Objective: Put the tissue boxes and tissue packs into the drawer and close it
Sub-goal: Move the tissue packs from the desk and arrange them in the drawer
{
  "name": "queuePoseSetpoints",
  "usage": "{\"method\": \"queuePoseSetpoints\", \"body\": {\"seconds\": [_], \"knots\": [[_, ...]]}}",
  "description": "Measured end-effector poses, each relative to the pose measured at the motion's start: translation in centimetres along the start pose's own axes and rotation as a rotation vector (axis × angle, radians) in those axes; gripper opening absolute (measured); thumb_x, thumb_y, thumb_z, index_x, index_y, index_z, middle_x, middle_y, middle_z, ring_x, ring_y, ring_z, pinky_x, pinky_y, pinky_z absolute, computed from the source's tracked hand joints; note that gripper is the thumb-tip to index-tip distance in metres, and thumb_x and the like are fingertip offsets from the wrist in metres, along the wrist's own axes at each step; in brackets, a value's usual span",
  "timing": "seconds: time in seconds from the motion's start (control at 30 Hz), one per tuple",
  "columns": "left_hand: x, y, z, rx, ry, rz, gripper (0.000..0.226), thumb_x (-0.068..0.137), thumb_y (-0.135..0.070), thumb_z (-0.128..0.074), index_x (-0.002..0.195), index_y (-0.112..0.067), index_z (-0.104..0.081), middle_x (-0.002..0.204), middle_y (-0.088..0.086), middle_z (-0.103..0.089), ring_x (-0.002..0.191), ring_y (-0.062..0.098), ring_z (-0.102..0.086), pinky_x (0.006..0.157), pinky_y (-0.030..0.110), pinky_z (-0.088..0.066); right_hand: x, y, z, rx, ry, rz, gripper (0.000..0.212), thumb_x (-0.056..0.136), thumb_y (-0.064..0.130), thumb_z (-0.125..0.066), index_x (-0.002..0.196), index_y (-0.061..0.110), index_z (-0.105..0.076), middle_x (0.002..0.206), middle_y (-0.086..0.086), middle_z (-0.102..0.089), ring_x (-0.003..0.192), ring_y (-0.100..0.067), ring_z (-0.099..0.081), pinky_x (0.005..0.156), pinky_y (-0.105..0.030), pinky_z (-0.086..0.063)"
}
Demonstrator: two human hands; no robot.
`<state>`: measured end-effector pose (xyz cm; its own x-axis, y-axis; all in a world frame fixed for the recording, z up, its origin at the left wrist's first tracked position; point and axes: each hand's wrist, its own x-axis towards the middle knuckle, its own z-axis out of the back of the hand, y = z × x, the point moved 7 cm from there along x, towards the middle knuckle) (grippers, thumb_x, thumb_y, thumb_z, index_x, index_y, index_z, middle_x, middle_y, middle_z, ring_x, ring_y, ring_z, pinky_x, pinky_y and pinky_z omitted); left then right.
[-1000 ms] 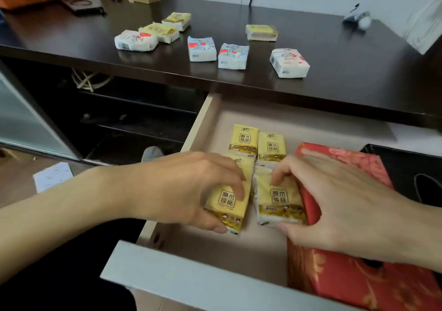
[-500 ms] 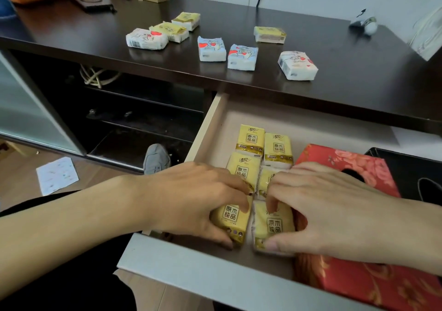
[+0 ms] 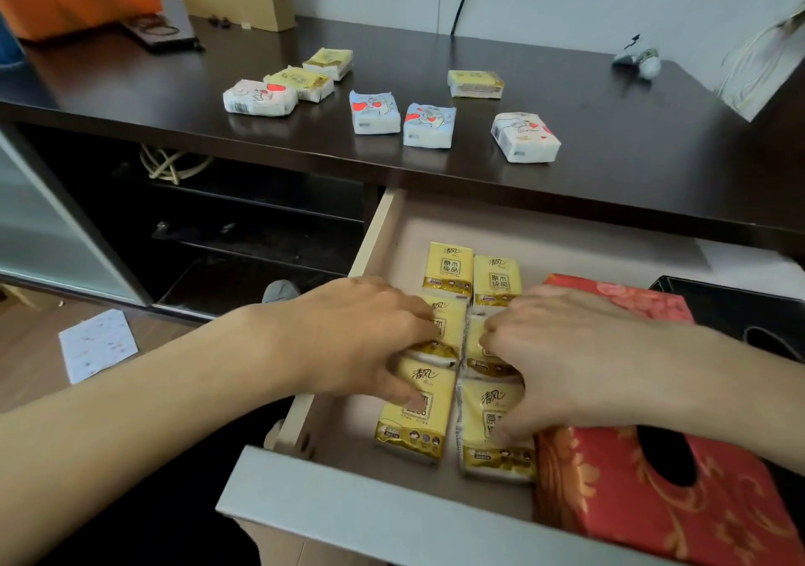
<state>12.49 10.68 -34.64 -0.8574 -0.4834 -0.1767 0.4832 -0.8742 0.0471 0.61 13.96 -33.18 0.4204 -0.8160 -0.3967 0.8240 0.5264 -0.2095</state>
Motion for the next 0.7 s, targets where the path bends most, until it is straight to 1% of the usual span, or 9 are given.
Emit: {"method": "queuePoseSetpoints", "body": {"seconds": [0.1, 0.17, 0.2, 0.3, 0.4, 0.47, 0.53, 0.6, 0.7], "knots": [[0.6, -0.5, 0.0, -0.014, 0.006, -0.014, 0.062, 0.08, -0.075, -0.052, 0.115, -0.025, -0.061, 0.109, -0.007, -0.057, 0.101, 0.02, -0.059, 0.083, 0.039, -0.048, 0.7, 0.5, 0.3, -0.034, -0.006, -0.028, 0.068, 0.065, 0.078, -0.072, 0.064, 0.019, -0.04, 0.066, 0.008, -0.041, 0.07, -0.023, -0.044, 0.062, -0.035, -0.035], [0.9, -0.8, 0.0, -0.004, -0.001, -0.016, 0.063, 0.081, -0.076, -0.05, 0.116, -0.025, -0.061, 0.108, -0.006, -0.055, 0.099, 0.02, -0.058, 0.08, 0.039, -0.048, 1.0, 0.6, 0.4, -0.05, -0.015, -0.043, 0.07, 0.064, 0.075, -0.077, 0.062, 0.018, -0.037, 0.063, 0.008, -0.038, 0.059, -0.02, -0.037, 0.049, -0.031, -0.026], [1.1, -0.8, 0.0, 0.002, -0.002, -0.013, 0.064, 0.081, -0.077, -0.049, 0.116, -0.025, -0.061, 0.108, -0.005, -0.054, 0.099, 0.02, -0.058, 0.08, 0.04, -0.048, 1.1, 0.6, 0.3, -0.051, -0.024, -0.049, 0.07, 0.065, 0.073, -0.079, 0.062, 0.018, -0.036, 0.063, 0.008, -0.037, 0.057, -0.018, -0.035, 0.046, -0.03, -0.022], [1.3, -1.1, -0.2, 0.019, -0.007, 0.0, 0.066, 0.081, -0.078, -0.046, 0.116, -0.025, -0.06, 0.107, -0.003, -0.052, 0.099, 0.02, -0.056, 0.08, 0.042, -0.049, 1.0, 0.6, 0.3, -0.037, -0.046, -0.049, 0.068, 0.071, 0.063, -0.082, 0.062, 0.019, -0.032, 0.065, 0.007, -0.035, 0.063, -0.022, -0.038, 0.045, -0.03, -0.017], [1.4, -1.1, -0.2, 0.022, -0.014, 0.011, 0.066, 0.081, -0.079, -0.045, 0.116, -0.024, -0.059, 0.107, -0.005, -0.051, 0.099, 0.019, -0.054, 0.078, 0.041, -0.049, 0.9, 0.7, 0.4, -0.014, -0.048, -0.038, 0.066, 0.073, 0.061, -0.082, 0.062, 0.019, -0.032, 0.066, 0.007, -0.035, 0.067, -0.022, -0.04, 0.047, -0.03, -0.021], [1.3, -1.0, -0.1, 0.014, -0.024, 0.022, 0.065, 0.08, -0.08, -0.046, 0.114, -0.025, -0.059, 0.107, -0.006, -0.051, 0.1, 0.017, -0.052, 0.079, 0.041, -0.049, 0.6, 0.4, 0.5, -0.009, -0.059, -0.039, 0.065, 0.073, 0.066, -0.078, 0.062, 0.019, -0.035, 0.066, 0.007, -0.038, 0.073, -0.022, -0.044, 0.057, -0.033, -0.033], [1.2, -0.7, 0.4, -0.006, -0.053, 0.039, 0.065, 0.079, -0.081, -0.043, 0.112, -0.027, -0.059, 0.107, -0.009, -0.051, 0.101, 0.014, -0.051, 0.08, 0.041, -0.049, 0.1, -0.3, 1.0, 0.02, -0.107, -0.056, 0.059, 0.074, 0.072, -0.07, 0.065, 0.02, -0.045, 0.07, 0.007, -0.046, 0.078, -0.022, -0.048, 0.067, -0.037, -0.039], [1.0, 0.1, 1.4, -0.071, -0.106, 0.073, 0.066, 0.08, -0.081, -0.037, 0.115, -0.03, -0.06, 0.111, -0.012, -0.053, 0.103, 0.012, -0.052, 0.081, 0.039, -0.05, -0.2, -1.7, 1.6, 0.087, -0.152, -0.097, 0.051, 0.08, 0.073, -0.06, 0.079, 0.022, -0.063, 0.079, 0.007, -0.059, 0.085, -0.021, -0.058, 0.071, -0.038, -0.046], [1.3, 1.5, 2.7, -0.181, -0.189, 0.13, 0.062, 0.085, -0.074, -0.037, 0.127, -0.034, -0.057, 0.122, -0.015, -0.054, 0.113, 0.01, -0.053, 0.084, 0.036, -0.049, 0.2, -4.2, 2.3, 0.163, -0.222, -0.159, 0.04, 0.091, 0.061, -0.051, 0.093, 0.025, -0.067, 0.093, 0.006, -0.065, 0.099, -0.024, -0.062, 0.08, -0.042, -0.052]]}}
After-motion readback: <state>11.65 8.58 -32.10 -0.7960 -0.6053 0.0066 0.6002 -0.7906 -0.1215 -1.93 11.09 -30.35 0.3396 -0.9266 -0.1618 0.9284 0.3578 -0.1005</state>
